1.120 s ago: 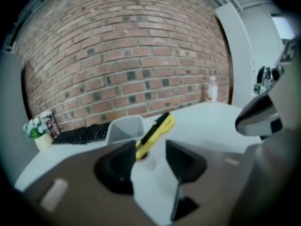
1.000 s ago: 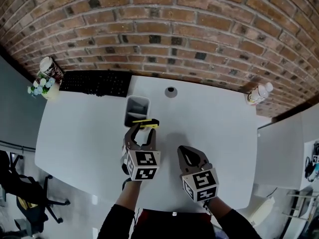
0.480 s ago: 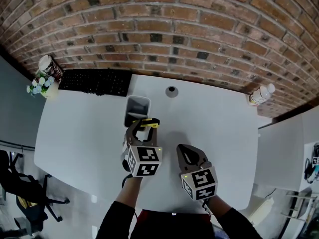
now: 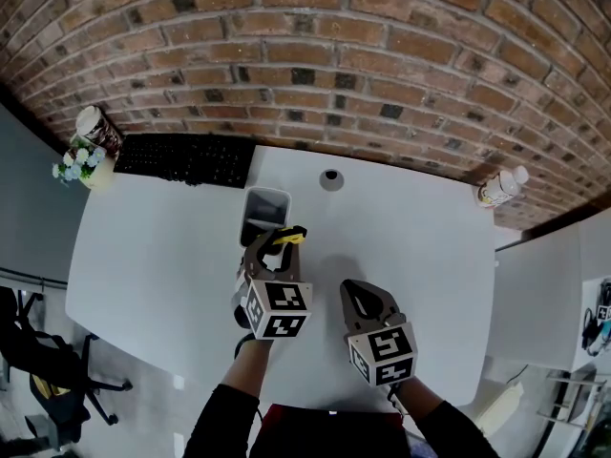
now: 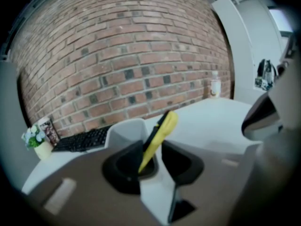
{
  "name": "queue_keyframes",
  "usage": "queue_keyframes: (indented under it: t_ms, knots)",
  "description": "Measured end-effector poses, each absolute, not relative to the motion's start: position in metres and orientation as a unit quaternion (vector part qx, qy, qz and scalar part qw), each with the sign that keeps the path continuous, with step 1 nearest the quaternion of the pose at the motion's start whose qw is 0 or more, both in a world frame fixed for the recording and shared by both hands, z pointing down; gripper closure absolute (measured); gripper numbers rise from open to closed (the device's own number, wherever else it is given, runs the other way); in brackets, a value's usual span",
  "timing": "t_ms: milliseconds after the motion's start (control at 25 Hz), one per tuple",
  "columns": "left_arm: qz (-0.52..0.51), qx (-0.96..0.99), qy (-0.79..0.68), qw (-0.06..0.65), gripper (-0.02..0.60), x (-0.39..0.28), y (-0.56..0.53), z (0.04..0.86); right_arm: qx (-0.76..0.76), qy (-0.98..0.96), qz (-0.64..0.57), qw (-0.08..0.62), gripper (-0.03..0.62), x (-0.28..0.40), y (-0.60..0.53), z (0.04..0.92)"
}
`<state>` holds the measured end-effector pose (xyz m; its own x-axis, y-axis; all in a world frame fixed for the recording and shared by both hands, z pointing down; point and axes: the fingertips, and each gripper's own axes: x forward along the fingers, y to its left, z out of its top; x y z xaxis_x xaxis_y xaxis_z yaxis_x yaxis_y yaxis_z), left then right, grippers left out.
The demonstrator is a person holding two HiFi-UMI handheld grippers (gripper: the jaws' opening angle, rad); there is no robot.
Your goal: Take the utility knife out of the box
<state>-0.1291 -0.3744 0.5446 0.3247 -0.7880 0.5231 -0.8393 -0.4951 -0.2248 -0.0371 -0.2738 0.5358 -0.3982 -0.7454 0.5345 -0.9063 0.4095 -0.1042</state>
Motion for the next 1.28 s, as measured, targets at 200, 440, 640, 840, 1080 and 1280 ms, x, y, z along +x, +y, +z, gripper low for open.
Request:
queue_keyframes:
  t_ms: [200, 440, 640, 840, 1080, 1280]
  knots:
    - [0.291, 0.814, -0.503, 0.030, 0.476, -0.132, -0.377, 0.539, 0.507, -0.814, 0.192, 0.209, 0.586, -0.039, -0.274, 0.535]
    - [0.282, 0.814, -0.507, 0.027, 0.489, -0.140, -0.381, 0.533, 0.506, -0.814, 0.191, 0.211, 0.586, -0.041, -0.275, 0.535]
    - [0.267, 0.815, -0.513, 0.044, 0.497, -0.148, -0.385, 0.527, 0.506, -0.815, 0.188, 0.210, 0.586, -0.045, -0.277, 0.532]
    - [0.242, 0.815, -0.522, 0.065, 0.505, -0.160, -0.389, 0.519, 0.507, -0.816, 0.184, 0.208, 0.586, -0.050, -0.278, 0.527]
    - [0.224, 0.818, -0.523, 0.083, 0.509, -0.168, -0.389, 0.512, 0.509, -0.817, 0.175, 0.205, 0.586, -0.054, -0.280, 0.521]
    - [0.211, 0.824, -0.520, 0.083, 0.511, -0.168, -0.385, 0.503, 0.512, -0.817, 0.173, 0.204, 0.586, -0.057, -0.277, 0.517]
